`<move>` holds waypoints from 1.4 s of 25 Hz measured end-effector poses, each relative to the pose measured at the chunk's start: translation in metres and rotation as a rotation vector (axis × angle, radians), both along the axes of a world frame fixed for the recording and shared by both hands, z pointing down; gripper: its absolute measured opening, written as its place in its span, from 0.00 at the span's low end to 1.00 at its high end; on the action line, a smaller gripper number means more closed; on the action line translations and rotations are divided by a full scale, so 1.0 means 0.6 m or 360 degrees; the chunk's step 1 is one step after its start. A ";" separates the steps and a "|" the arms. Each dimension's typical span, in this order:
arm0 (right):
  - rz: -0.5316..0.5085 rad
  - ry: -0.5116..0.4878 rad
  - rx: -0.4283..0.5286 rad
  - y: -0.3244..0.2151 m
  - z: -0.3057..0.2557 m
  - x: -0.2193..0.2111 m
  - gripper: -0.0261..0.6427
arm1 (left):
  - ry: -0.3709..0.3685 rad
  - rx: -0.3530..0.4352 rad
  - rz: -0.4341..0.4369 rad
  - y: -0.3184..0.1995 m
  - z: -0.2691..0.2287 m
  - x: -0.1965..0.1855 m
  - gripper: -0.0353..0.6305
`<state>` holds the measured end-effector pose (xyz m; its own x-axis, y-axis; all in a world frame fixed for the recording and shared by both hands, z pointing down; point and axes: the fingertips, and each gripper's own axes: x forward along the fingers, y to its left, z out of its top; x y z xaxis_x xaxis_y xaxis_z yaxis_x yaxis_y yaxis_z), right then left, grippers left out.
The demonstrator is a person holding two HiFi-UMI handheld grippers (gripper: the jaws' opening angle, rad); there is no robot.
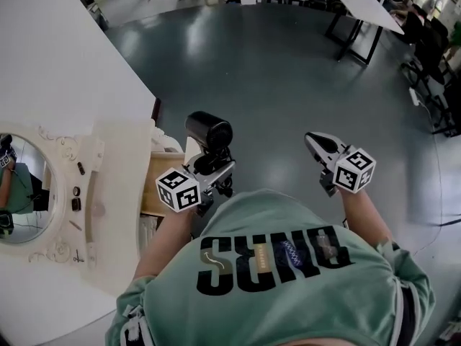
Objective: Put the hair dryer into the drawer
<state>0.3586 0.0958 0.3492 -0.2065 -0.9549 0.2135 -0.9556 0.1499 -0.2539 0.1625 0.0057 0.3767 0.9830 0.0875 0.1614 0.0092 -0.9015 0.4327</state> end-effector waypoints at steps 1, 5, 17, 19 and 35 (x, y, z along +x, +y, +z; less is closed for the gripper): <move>-0.0036 0.0007 0.0007 -0.007 -0.003 0.021 0.03 | 0.0022 -0.0025 -0.0037 -0.001 -0.003 0.021 0.42; -0.0123 0.0037 0.0035 -0.028 -0.018 0.108 0.03 | 0.0096 -0.0070 -0.0122 -0.002 -0.022 0.105 0.42; -0.0032 0.0002 0.0044 -0.076 -0.008 0.174 0.03 | 0.0045 -0.0042 -0.0054 -0.059 -0.018 0.162 0.42; -0.0012 0.0015 0.0037 -0.080 -0.010 0.168 0.03 | 0.0043 -0.0038 -0.0034 -0.073 -0.018 0.156 0.42; -0.0380 0.0126 -0.0012 -0.299 -0.036 0.014 0.03 | -0.0140 0.0051 -0.0389 -0.226 0.032 -0.037 0.42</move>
<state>0.3671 -0.0834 0.3277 -0.4083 -0.8794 0.2449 -0.9102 0.3721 -0.1817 0.1400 -0.1301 0.3960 0.9565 -0.1573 0.2458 -0.2468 -0.8857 0.3932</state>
